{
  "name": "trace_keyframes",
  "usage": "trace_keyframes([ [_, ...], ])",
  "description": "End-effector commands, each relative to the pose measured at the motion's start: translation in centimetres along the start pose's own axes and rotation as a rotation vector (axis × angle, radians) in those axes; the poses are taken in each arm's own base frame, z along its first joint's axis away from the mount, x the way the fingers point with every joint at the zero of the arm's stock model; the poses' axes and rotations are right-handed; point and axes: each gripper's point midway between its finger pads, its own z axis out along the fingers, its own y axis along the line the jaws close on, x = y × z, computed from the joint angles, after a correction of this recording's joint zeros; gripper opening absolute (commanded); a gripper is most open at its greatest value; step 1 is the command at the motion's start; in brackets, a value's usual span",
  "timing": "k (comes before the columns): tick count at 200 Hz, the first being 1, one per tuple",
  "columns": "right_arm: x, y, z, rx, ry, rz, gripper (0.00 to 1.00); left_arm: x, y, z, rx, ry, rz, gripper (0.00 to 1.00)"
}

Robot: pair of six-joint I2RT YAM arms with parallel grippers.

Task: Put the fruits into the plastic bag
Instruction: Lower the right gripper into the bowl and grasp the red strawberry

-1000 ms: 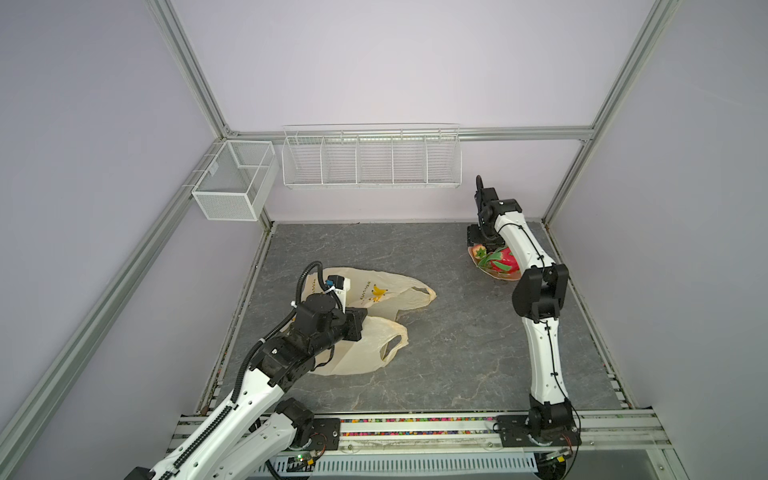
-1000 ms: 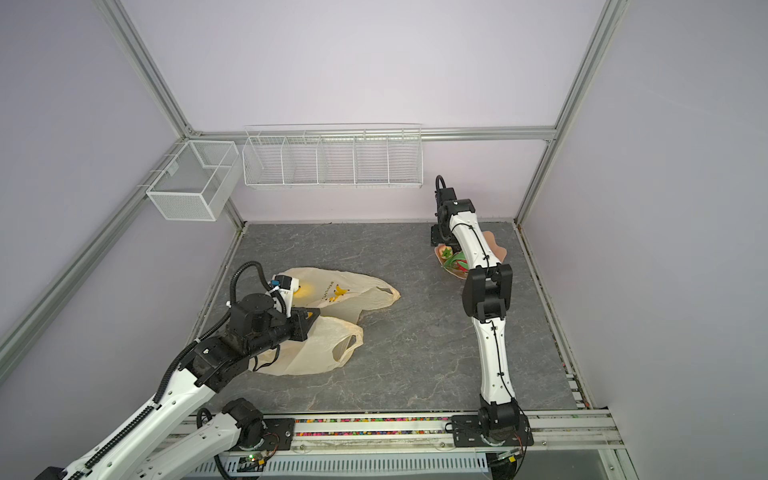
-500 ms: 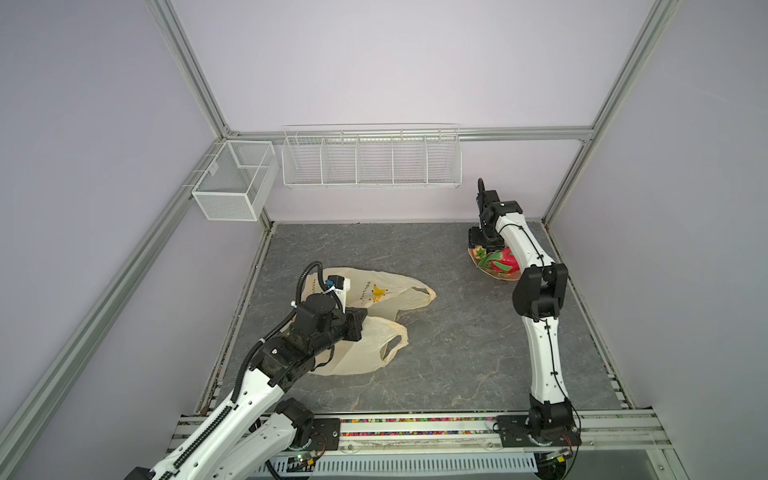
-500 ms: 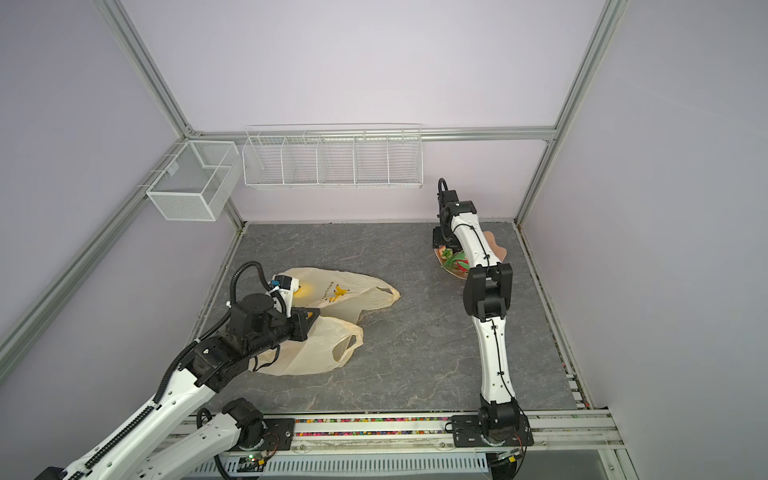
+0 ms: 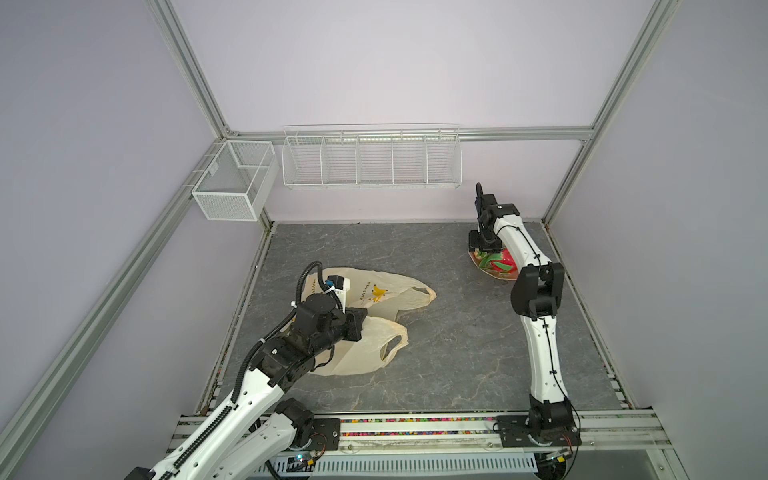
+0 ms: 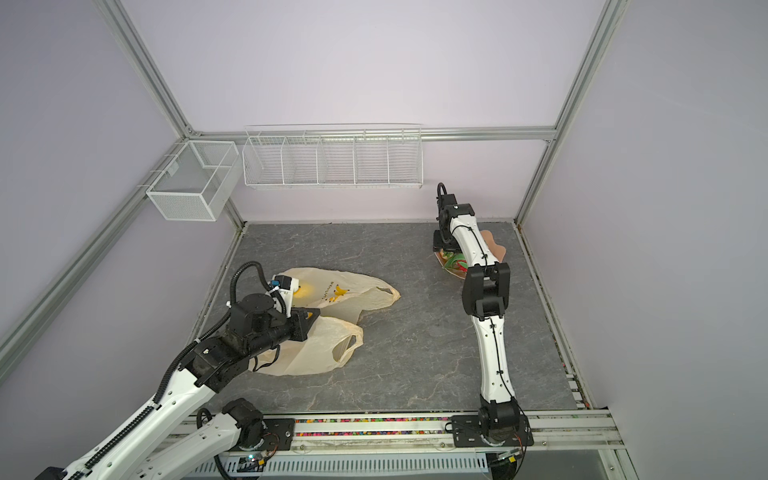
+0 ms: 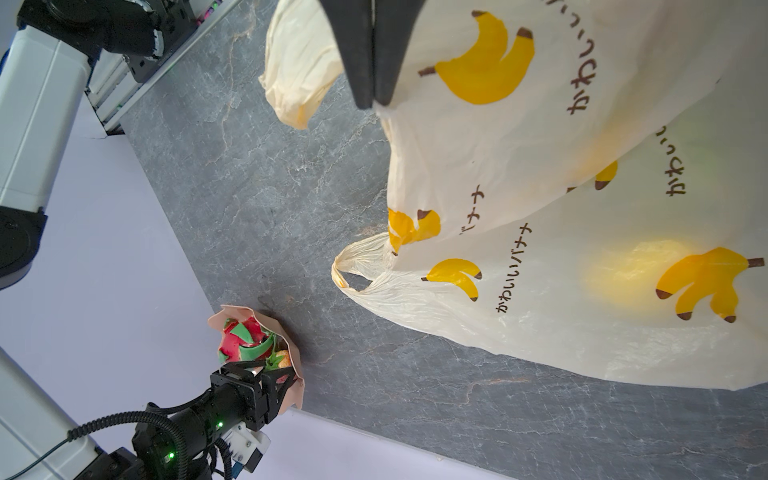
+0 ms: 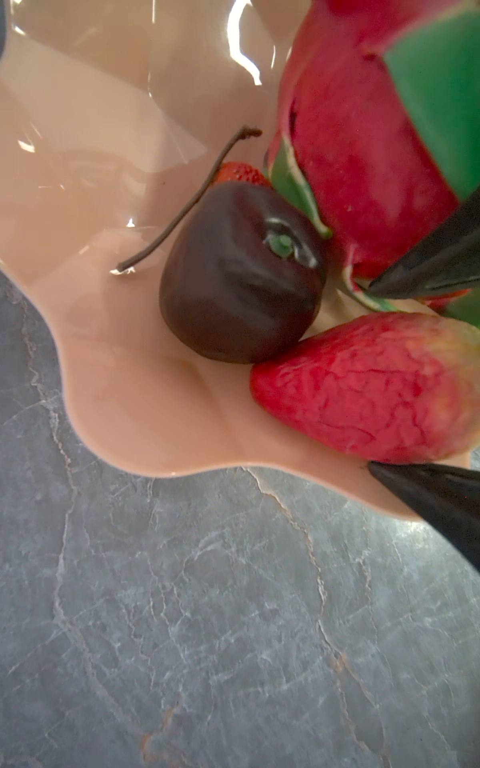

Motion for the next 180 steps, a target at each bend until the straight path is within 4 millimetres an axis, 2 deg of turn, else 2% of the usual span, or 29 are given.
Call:
trace_keyframes([
  [1, 0.3, 0.2, 0.5, -0.003, 0.019, 0.001, 0.58, 0.0, 0.3, -0.3, -0.015, -0.005, -0.01, 0.0],
  [37, -0.3, 0.1, -1.0, -0.008, -0.017, 0.015, 0.48, -0.4, 0.1, -1.0, -0.006, -0.033, -0.011, 0.0],
  [54, -1.2, 0.2, -2.6, -0.02, -0.059, 0.028, 0.43, -0.4, 0.1, -1.0, -0.005, -0.031, -0.008, 0.0],
  [108, -2.9, 0.8, -7.9, -0.107, -0.178, 0.066, 0.4, -0.4, 0.0, -1.0, 0.003, -0.034, -0.01, 0.0],
  [141, -2.6, 1.5, -10.3, -0.176, -0.203, 0.091, 0.38, -0.3, 0.0, -1.0, 0.006, -0.033, -0.005, 0.0],
  [180, -0.4, 3.3, -12.9, -0.348, -0.23, 0.151, 0.36, -0.3, -0.1, -1.1, 0.008, -0.033, 0.0, 0.0],
])
